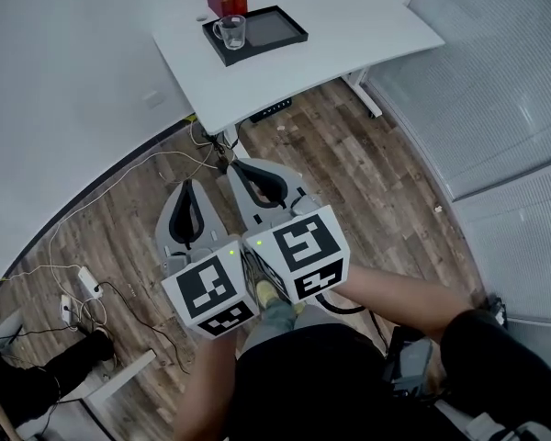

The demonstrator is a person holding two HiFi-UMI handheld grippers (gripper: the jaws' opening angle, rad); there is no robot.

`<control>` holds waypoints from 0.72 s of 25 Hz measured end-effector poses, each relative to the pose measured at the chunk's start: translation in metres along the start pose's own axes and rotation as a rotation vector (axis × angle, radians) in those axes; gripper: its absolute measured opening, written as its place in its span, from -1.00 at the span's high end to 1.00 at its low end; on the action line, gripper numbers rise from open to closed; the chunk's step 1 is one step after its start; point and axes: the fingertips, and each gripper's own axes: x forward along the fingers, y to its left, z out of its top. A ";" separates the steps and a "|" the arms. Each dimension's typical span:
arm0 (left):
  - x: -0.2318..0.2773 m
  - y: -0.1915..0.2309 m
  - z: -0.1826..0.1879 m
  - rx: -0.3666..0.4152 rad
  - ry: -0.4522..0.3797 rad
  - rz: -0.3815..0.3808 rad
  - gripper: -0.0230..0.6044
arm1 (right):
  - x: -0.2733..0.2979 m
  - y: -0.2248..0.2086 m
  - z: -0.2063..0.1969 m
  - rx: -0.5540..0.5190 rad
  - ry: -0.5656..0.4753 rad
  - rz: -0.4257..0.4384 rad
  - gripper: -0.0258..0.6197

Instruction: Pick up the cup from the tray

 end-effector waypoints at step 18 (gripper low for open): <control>0.030 0.019 0.019 0.007 -0.036 -0.039 0.92 | 0.031 -0.005 0.021 -0.014 -0.035 -0.050 0.89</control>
